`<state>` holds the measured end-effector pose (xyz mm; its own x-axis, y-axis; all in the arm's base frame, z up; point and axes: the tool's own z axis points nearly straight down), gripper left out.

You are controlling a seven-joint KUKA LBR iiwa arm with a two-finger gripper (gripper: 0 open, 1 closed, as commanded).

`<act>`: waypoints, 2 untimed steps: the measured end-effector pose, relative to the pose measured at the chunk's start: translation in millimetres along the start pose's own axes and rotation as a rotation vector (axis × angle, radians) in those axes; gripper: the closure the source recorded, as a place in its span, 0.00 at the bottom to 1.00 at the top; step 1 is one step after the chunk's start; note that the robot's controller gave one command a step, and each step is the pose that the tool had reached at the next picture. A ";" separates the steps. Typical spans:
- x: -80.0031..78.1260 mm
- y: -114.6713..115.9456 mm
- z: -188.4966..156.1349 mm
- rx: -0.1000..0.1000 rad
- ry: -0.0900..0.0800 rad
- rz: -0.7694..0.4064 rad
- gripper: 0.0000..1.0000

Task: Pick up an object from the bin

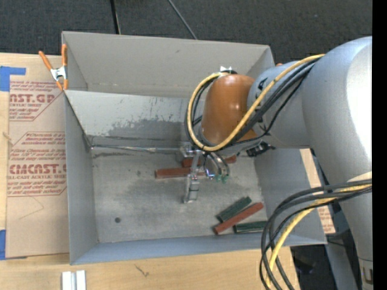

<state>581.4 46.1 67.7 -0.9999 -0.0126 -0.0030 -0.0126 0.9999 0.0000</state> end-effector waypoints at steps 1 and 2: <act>1.0 -3.3 -2.0 -0.002 0.001 0.077 1.00; 1.1 -3.5 -2.1 -0.002 0.001 0.077 1.00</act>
Offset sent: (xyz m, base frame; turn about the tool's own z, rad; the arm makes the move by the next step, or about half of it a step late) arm 0.0000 0.0000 0.0000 0.0000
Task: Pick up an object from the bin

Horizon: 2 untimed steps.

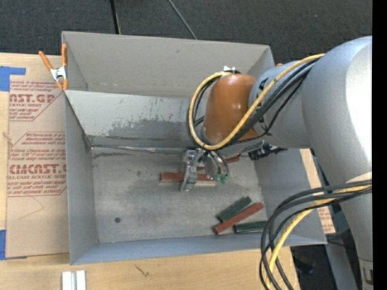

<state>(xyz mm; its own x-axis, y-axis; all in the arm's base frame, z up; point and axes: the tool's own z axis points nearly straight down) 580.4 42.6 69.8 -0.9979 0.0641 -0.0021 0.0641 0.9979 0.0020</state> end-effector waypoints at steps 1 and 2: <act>1.0 -0.1 -2.6 0.001 0.003 -0.001 1.00; 2.7 -0.4 -18.3 0.002 0.009 -0.001 1.00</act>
Offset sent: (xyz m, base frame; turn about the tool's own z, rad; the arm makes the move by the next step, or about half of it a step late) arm 0.0001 0.0001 0.0009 0.0000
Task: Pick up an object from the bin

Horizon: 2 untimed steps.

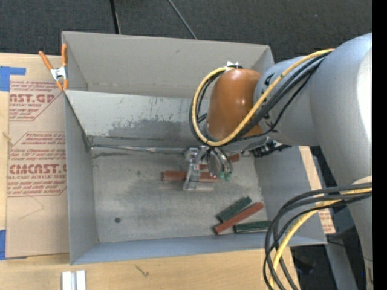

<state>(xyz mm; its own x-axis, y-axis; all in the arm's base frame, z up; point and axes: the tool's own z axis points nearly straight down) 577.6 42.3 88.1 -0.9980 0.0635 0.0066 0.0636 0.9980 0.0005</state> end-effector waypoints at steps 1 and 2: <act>-0.8 0.2 -19.0 0.000 -0.003 0.000 1.00; -0.5 0.4 -37.3 0.000 -0.004 0.000 1.00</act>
Offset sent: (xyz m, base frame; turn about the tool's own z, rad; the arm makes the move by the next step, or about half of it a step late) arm 0.0000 0.0002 0.0839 0.0000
